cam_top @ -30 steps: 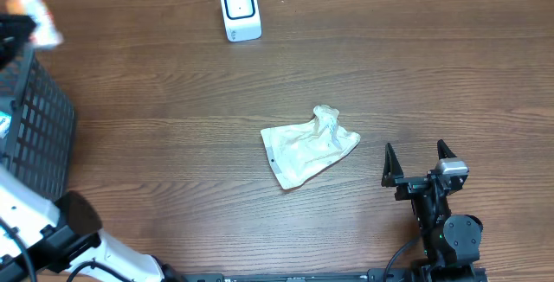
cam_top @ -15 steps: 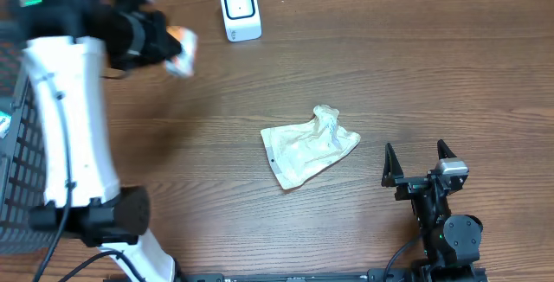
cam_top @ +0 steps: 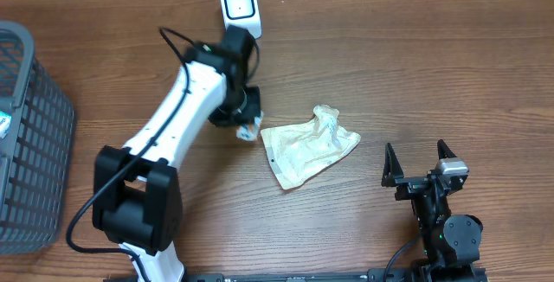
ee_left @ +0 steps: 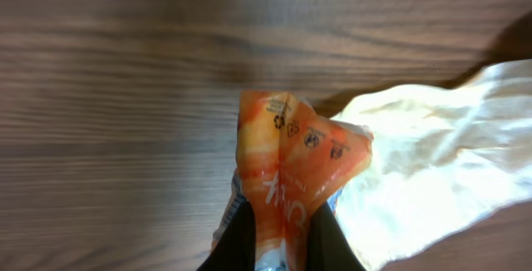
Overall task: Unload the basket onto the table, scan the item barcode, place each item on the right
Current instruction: 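Place the orange packet beside the clear bag and withdraw left gripper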
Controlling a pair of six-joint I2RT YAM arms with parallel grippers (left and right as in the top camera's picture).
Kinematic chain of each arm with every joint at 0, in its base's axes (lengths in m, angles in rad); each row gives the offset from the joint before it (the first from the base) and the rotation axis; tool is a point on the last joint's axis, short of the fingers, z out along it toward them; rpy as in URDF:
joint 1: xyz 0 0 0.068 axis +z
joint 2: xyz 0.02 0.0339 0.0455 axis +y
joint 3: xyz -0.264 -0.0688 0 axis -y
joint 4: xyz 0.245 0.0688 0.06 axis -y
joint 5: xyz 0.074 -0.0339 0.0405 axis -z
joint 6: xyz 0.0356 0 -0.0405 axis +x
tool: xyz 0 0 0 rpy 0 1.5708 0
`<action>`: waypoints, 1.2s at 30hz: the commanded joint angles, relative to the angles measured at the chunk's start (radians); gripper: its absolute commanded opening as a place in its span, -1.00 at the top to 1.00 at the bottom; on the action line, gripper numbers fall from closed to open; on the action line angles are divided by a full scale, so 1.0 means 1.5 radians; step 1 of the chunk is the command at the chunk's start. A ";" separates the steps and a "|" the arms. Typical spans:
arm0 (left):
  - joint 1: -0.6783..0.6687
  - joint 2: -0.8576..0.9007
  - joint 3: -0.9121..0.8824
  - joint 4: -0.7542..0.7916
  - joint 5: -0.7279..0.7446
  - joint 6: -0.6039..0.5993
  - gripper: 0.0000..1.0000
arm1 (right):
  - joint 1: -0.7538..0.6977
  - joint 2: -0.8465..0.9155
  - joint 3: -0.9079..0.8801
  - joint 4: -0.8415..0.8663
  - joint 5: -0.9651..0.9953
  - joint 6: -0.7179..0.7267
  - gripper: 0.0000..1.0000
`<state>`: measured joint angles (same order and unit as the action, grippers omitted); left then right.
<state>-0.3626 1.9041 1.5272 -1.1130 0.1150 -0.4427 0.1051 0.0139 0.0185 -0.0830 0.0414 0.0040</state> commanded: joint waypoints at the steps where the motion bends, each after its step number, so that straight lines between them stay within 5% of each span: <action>1: -0.016 -0.008 -0.063 0.052 -0.015 -0.080 0.91 | -0.002 -0.005 -0.007 0.003 0.006 -0.001 -1.00; 4: -0.016 -0.008 -0.090 0.092 -0.014 -0.090 0.88 | -0.002 -0.005 -0.007 0.003 0.006 -0.001 -1.00; 8: -0.016 -0.008 -0.096 0.100 -0.014 -0.089 0.11 | -0.002 -0.005 -0.007 0.003 0.006 -0.001 -1.00; 11: -0.015 -0.008 -0.096 0.105 -0.015 -0.089 -0.22 | -0.002 -0.005 -0.007 0.003 0.006 -0.001 -0.99; 17: 0.001 -0.017 -0.055 0.081 -0.068 -0.088 -0.21 | -0.002 -0.005 -0.007 0.003 0.006 -0.001 -1.00; 28: 0.085 -0.131 0.220 -0.098 -0.113 0.014 -0.25 | -0.002 -0.005 -0.007 0.003 0.006 -0.001 -1.00; 30: 0.115 -0.156 0.258 -0.127 -0.120 0.026 -0.50 | -0.002 -0.005 -0.007 0.003 0.006 -0.001 -1.00; 36: 0.267 -0.222 0.324 -0.197 -0.116 0.042 -0.69 | -0.002 -0.005 -0.007 0.003 0.006 -0.001 -1.00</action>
<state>-0.0708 1.6119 1.9736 -1.3746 -0.0418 -0.4175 0.1055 0.0139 0.0185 -0.0830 0.0414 0.0040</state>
